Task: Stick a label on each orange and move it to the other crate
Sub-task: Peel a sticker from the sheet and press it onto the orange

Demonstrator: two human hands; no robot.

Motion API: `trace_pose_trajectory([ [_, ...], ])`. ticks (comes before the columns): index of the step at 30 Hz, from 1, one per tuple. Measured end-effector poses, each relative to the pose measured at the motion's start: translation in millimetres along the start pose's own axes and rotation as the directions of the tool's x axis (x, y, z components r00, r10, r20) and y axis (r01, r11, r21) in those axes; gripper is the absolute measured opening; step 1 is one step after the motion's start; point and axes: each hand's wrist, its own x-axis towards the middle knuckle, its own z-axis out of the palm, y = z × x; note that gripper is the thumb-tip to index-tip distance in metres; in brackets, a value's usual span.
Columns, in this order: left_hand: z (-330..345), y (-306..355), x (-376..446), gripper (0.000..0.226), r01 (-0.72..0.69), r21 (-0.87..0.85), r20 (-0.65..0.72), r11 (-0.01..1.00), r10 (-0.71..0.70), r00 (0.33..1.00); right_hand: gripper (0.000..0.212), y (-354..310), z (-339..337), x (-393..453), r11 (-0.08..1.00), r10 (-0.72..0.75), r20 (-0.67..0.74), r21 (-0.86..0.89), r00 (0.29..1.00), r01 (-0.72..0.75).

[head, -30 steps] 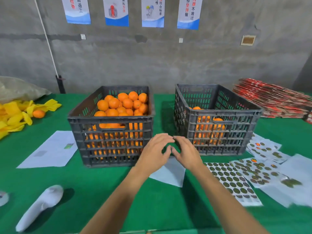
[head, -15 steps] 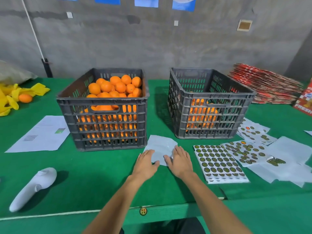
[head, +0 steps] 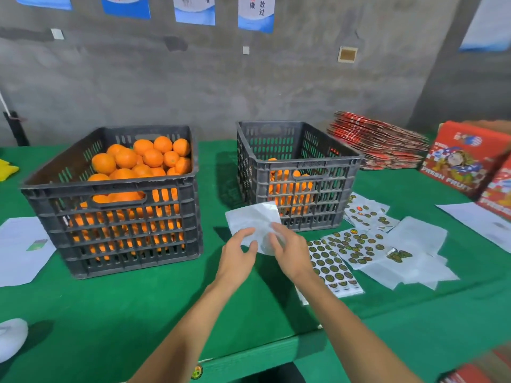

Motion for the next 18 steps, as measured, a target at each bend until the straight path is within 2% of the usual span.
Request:
trace_pose_trajectory([
  [6,87,57,20,0.033,-0.106,-0.100,0.109,0.989,0.117,0.987,0.033,58,-84,-7,0.995,0.028,-0.160,-0.090,0.987,-0.042],
  [9,132,82,27,0.035,-0.114,-0.128,0.191,0.985,0.137,0.972,0.031,88,-122,-15,0.986,0.119,-0.269,-0.084,0.956,-0.147],
  [12,173,104,30,0.039,-0.123,-0.141,0.280,0.982,0.159,0.947,0.033,118,-156,-18,0.957,0.259,-0.376,-0.024,0.890,-0.289],
  [15,208,117,28,0.049,-0.142,-0.060,0.414,0.988,0.154,0.897,0.039,148,-179,-23,0.907,0.395,-0.401,0.025,0.827,-0.421],
  [18,236,119,25,0.056,-0.205,0.066,0.528,0.977,0.140,0.837,0.045,175,-191,-27,0.855,0.481,-0.358,-0.008,0.800,-0.518],
])
